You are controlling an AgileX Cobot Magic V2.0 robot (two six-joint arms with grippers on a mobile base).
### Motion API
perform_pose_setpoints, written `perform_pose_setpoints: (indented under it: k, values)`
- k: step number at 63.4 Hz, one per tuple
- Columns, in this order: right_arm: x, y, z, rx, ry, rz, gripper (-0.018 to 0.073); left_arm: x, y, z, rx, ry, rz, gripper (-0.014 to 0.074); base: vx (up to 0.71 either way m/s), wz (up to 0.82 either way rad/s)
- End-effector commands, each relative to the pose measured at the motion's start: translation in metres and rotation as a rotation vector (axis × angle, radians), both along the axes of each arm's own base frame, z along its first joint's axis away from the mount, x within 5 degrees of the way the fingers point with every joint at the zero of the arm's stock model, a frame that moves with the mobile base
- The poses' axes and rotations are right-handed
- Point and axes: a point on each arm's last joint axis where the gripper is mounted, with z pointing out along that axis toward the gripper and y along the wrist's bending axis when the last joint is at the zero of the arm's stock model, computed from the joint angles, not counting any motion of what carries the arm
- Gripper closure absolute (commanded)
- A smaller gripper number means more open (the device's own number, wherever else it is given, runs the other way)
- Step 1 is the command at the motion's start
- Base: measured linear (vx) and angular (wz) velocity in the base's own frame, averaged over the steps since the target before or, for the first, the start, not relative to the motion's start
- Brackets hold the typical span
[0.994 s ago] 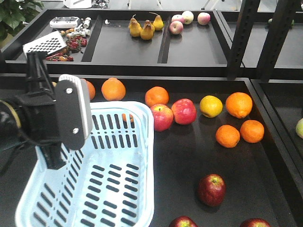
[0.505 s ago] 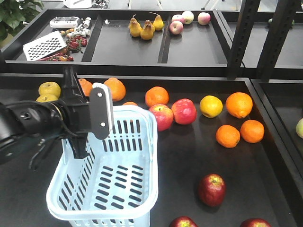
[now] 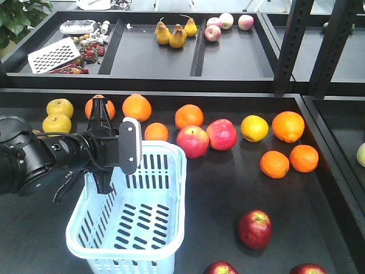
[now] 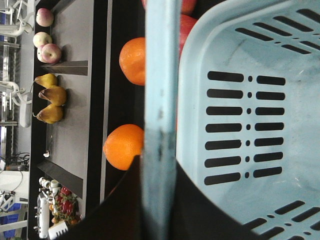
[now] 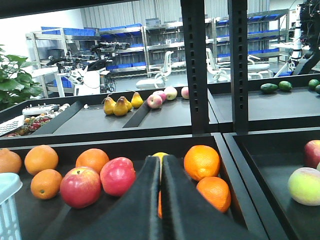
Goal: Pick three apples into basket with both arms
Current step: 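Lower the light-blue basket onto the table with the left gripper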
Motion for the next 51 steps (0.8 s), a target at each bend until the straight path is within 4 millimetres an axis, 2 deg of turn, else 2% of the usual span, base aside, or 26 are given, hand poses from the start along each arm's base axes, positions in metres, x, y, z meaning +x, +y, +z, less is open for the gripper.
perform_pose_setpoints:
  k: [1,32,45,51]
  values:
    - [-0.001,0.001,0.003,-0.004,-0.075,0.007,0.0568,0.002,-0.005,0.029,-0.108,-0.120,-0.032,0.0601,0.00,0.00]
    - [-0.001,0.001,0.003,-0.004,-0.075,0.007,0.0568,0.001,-0.002,0.026,-0.087,-0.083,-0.002,0.0572,0.00,0.00]
    - [-0.001,0.001,0.003,-0.004,-0.075,0.007,0.0568,0.006,-0.002,0.006,-0.038,-0.007,0.022,0.0550,0.00,0.00]
    - [-0.001,0.001,0.003,-0.004,-0.075,0.007,0.0568,0.006,-0.001,0.005,-0.028,0.003,0.029,0.0534,0.00,0.00]
